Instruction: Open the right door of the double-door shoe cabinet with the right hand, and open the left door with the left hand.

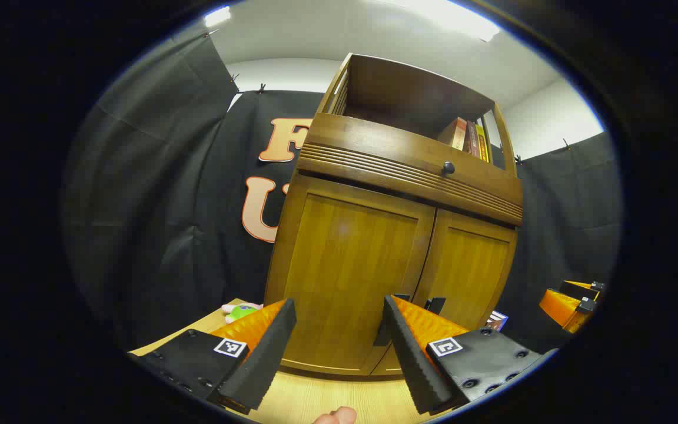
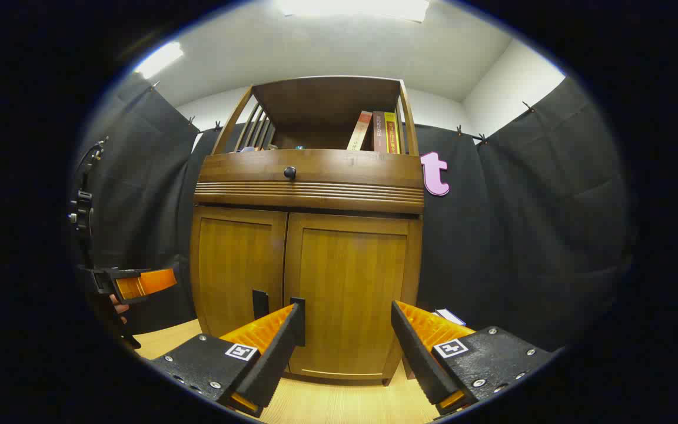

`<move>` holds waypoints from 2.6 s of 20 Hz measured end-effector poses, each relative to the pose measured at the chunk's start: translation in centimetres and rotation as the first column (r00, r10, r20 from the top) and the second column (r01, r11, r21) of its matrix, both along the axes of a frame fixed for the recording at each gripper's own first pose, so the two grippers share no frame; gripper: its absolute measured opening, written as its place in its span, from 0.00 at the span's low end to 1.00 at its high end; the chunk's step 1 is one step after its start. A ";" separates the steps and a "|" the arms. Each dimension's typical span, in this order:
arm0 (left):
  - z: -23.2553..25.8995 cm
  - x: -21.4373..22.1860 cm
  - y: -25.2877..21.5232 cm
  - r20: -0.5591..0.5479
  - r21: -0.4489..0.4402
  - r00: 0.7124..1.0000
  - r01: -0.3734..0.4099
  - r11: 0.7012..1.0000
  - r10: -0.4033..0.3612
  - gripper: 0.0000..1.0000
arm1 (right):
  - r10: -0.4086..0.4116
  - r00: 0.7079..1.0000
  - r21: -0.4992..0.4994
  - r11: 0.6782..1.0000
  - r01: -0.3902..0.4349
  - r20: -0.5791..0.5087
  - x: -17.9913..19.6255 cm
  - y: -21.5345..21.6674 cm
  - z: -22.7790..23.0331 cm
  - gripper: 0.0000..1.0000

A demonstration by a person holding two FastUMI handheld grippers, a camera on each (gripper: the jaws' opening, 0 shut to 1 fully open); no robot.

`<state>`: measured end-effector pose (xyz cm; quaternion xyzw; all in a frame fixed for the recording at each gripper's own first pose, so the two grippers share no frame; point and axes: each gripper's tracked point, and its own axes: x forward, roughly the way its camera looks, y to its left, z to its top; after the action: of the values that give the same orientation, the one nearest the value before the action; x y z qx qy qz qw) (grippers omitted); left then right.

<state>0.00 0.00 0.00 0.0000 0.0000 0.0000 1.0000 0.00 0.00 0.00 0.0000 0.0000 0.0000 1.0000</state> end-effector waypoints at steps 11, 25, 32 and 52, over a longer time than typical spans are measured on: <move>1.0 -0.9 -0.1 0.031 0.091 0.999 -0.019 0.996 0.016 0.99 | 0.000 1.000 0.079 0.997 0.002 -0.023 -0.3 -0.6 -0.6 0.85; 1.7 -1.7 0.1 0.053 0.148 0.998 -0.024 0.989 0.016 0.97 | 0.019 1.000 0.089 0.996 -0.019 -0.001 1.6 0.6 -0.6 0.93; 2.3 -3.2 1.4 0.064 0.159 0.997 -0.060 0.985 0.050 0.99 | 0.120 0.992 0.091 0.989 -0.117 -0.027 8.2 5.1 -2.6 0.97; 4.4 -6.2 6.1 0.134 0.198 0.977 -0.189 0.962 0.165 0.96 | 0.050 0.987 0.003 0.999 -0.050 -0.154 20.7 9.2 -15.2 0.92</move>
<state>-6.17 6.11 4.35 0.1055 -0.0581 0.0894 0.9887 20.72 9.16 -15.15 -0.0004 0.0774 0.0252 0.9967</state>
